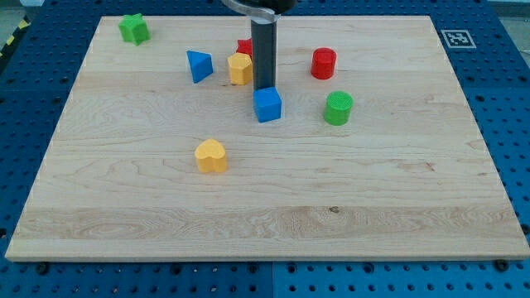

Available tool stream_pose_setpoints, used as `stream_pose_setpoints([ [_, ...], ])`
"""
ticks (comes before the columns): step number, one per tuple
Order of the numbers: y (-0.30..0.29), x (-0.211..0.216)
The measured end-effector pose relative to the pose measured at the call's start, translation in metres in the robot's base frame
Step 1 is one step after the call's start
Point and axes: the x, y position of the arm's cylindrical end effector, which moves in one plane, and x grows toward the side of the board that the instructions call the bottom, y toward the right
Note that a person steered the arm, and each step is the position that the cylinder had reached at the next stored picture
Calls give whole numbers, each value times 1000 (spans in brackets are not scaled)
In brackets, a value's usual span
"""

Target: Slide the yellow hexagon to the top right side of the blue triangle

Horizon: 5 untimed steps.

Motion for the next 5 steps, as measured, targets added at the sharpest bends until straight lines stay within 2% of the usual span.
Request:
stream_pose_setpoints([
  [2,-15,-23],
  [5,-65,-21],
])
